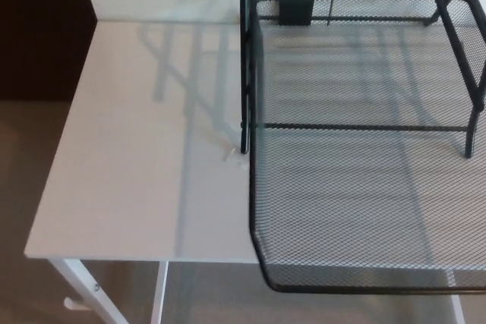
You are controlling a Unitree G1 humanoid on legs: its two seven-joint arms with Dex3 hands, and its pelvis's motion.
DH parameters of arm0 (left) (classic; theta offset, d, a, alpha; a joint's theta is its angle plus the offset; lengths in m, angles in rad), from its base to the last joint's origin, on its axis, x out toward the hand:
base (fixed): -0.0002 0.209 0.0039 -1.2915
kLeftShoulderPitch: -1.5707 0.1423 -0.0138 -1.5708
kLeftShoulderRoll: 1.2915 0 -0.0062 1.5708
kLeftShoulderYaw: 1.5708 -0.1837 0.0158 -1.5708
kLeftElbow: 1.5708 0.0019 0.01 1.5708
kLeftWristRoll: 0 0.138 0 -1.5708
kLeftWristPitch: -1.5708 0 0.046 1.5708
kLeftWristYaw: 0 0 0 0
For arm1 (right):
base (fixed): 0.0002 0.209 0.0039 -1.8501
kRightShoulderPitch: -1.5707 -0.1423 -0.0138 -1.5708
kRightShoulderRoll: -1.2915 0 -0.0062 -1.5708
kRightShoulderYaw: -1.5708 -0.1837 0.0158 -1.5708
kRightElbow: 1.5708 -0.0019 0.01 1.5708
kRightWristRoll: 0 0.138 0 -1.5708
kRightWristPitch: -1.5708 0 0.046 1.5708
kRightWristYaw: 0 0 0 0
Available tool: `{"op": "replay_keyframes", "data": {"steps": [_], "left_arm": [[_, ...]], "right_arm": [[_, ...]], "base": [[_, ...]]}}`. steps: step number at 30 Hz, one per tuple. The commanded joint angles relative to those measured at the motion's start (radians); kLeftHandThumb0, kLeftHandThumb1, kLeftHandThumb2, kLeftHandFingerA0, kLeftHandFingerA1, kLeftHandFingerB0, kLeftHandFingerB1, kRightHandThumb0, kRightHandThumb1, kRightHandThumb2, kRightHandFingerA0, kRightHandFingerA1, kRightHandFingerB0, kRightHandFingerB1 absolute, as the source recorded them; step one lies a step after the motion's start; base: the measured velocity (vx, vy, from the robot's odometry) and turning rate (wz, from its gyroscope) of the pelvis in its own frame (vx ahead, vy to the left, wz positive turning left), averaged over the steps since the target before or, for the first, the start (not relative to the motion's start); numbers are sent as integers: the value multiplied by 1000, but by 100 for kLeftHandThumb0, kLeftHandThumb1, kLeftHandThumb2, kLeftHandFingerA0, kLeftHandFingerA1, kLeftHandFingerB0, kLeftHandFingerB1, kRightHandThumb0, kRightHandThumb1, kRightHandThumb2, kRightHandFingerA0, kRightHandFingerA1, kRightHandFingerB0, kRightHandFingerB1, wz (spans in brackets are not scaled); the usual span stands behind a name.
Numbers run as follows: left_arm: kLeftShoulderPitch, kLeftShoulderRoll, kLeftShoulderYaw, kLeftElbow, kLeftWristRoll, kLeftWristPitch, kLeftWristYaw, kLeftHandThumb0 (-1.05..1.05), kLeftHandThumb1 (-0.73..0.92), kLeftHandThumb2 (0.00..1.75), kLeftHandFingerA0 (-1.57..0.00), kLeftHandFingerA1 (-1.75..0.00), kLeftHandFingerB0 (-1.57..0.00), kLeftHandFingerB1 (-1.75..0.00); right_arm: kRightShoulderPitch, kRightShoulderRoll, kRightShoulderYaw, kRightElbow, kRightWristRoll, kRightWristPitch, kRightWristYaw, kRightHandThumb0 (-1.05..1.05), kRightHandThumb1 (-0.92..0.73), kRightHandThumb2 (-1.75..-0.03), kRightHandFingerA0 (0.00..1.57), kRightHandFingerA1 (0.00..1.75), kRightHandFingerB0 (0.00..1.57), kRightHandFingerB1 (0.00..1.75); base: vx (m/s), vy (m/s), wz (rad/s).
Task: The robot walk towards a table in front and then pushes a layer of a file tray back to its original position using its right hand
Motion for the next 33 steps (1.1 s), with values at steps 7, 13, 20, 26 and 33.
{"op": "replay_keyframes", "data": {"steps": [7,13,20,26,33], "left_arm": [[-4,23,14,-8,-5,-15,-21,-27,67,60,-58,-49,-38,-41],[-24,26,24,4,-8,-12,-25,-28,68,60,-59,-49,-38,-41],[-33,36,31,-47,-12,0,-33,-27,67,59,-57,-50,-39,-42],[-47,37,36,-64,-21,26,-46,-26,69,61,-57,-50,-36,-41],[-63,43,39,-68,-21,18,-49,-26,69,61,-57,-51,-37,-42]], "right_arm": [[2,-10,3,-34,-22,-19,-34,-45,-57,-58,63,39,55,37],[117,-2,33,-290,-157,-112,-180,-40,-59,-58,51,36,44,34],[336,13,-44,-681,-267,-317,-280,-50,-61,-59,48,35,40,33],[439,85,-127,-860,-323,-588,-338,-47,-48,-85,61,57,42,48],[415,199,-181,-931,-292,-815,-331,-39,-52,-56,84,45,68,41]], "base": [[2,-12,0],[0,0,0],[0,0,0],[0,0,0],[0,0,0]]}}
